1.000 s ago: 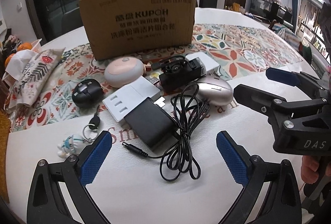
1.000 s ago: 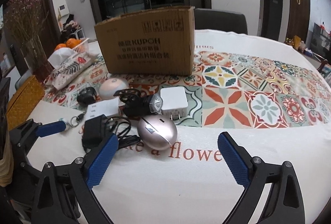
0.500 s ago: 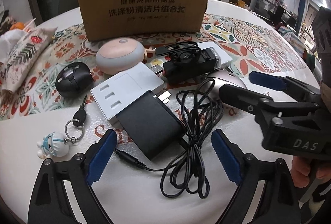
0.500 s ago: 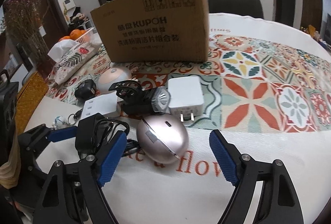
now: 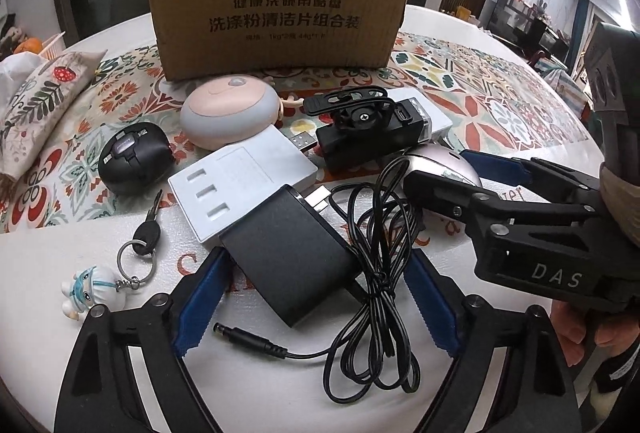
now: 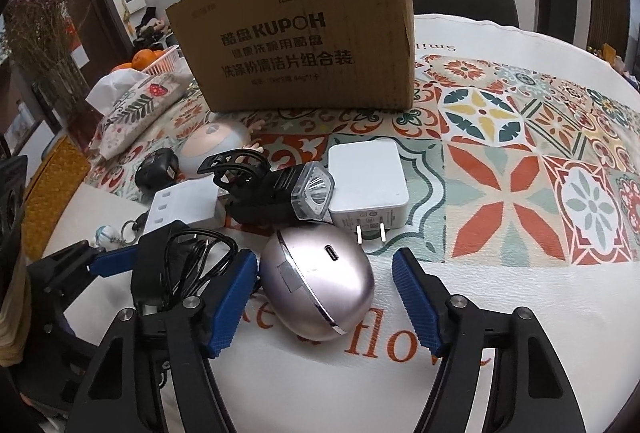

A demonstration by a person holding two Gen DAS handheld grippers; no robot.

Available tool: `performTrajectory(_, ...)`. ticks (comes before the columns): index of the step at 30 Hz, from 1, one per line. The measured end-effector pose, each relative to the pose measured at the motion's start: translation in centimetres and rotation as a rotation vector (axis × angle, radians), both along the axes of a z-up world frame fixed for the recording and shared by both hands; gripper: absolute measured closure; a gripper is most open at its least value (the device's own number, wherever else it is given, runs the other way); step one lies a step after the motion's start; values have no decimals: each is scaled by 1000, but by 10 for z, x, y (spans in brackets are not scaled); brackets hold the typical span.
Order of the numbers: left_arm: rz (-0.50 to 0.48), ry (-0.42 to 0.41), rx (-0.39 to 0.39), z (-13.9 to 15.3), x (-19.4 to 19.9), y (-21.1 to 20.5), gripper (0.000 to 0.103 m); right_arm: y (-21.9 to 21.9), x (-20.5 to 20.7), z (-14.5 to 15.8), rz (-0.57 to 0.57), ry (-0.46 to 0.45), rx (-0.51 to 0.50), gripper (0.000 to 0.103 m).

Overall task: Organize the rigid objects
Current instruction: 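Reach the right tool to the silver egg-shaped mouse and close on it, then grasp the black power adapter with the left tool while the right tool holds the mouse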

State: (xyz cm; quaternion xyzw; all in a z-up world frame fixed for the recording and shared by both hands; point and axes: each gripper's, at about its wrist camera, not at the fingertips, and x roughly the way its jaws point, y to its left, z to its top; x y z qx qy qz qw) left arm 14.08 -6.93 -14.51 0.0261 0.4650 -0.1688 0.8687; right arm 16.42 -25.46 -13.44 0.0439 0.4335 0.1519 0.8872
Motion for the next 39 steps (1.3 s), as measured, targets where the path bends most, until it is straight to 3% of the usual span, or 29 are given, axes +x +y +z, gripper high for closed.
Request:
performTrajectory(5,-4,-18,-5,0,-1,0,20,2,1,-1,-5,8,22,40)
performTrajectory(7,-10,-25,-6,0,-2,0,27,3,-1,-1,-6,8,23,44)
performTrajectory(13,-6,-46,11,2,-7,1,43,0,-10,-1,-44,5,4,44)
performTrajectory(20,-18,-36,-12,3,-11,4,44,-1,-25,2,-71,7,-3,44)
performTrajectory(25,-21,4,-51,10,-12,5,23,-3,-32,6,-117,9,-19,44)
performTrajectory(27,-19,10,-56,16,-15,5,21,-7,-35,8,-133,8,-13,44)
performTrajectory(36,105,-109,-24,46,-15,12,22,-12,-37,24,-181,-15,11,44)
performTrajectory(38,126,-91,-21,43,-7,14,26,-11,-33,27,-184,-24,7,44)
performTrajectory(39,141,-69,-25,40,-1,15,33,-10,-31,27,-182,-28,9,44)
